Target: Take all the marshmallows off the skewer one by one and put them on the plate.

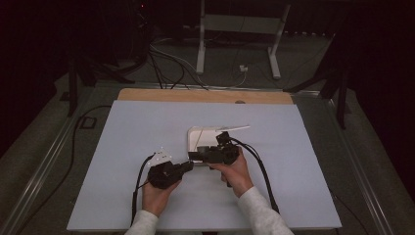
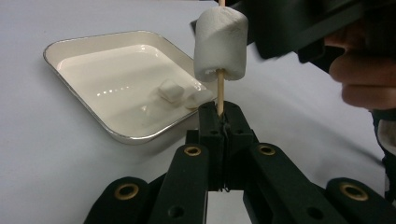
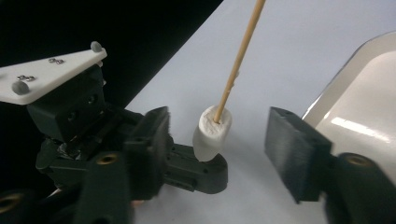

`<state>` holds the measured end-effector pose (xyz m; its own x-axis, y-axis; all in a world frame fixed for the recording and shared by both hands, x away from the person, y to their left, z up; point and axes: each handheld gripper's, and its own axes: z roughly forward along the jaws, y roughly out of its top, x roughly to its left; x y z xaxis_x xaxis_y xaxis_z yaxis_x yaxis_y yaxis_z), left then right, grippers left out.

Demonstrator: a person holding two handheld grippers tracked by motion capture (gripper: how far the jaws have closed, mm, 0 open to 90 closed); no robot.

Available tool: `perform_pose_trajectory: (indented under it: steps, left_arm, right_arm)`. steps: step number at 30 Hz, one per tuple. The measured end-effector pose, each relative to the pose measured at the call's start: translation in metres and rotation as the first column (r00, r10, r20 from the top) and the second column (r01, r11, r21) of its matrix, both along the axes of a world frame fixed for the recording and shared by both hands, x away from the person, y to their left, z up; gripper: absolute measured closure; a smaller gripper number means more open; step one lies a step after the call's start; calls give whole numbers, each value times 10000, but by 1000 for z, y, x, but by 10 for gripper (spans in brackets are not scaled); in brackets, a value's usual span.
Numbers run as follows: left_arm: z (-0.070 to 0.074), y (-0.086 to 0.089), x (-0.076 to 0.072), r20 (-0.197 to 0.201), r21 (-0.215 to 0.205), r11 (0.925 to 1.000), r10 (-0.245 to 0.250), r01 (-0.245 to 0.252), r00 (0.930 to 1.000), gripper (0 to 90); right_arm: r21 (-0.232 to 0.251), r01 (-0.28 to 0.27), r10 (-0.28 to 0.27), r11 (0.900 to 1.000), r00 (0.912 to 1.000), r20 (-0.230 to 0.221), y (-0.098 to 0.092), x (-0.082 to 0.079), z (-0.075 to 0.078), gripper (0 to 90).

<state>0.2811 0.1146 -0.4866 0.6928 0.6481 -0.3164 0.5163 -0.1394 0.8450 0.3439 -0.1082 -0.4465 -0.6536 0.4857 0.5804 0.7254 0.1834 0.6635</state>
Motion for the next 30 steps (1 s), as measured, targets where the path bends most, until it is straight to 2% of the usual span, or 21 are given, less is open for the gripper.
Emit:
perform_pose_trajectory:
  steps: [10,21,24,30]
  left_arm:
    - [1,-1,0,39,-9,10000,-36,36,10000,900]
    - [-1,-3,0,25,235,9997,-2,1,10000,900]
    - [-1,-5,-1,36,306,9995,-31,30,10000,900]
    - [0,-6,-2,164,381,9993,-45,38,9999,900]
  right_arm:
    - [141,-145,154,9998,9975,-687,8,2,-8,608]
    - [-43,-248,245,9997,9977,-628,10,0,-10,764]
    - [-134,-177,170,9998,9984,-537,9,-1,-10,783]
    - [-118,-190,182,9997,9977,-657,5,1,-7,803]
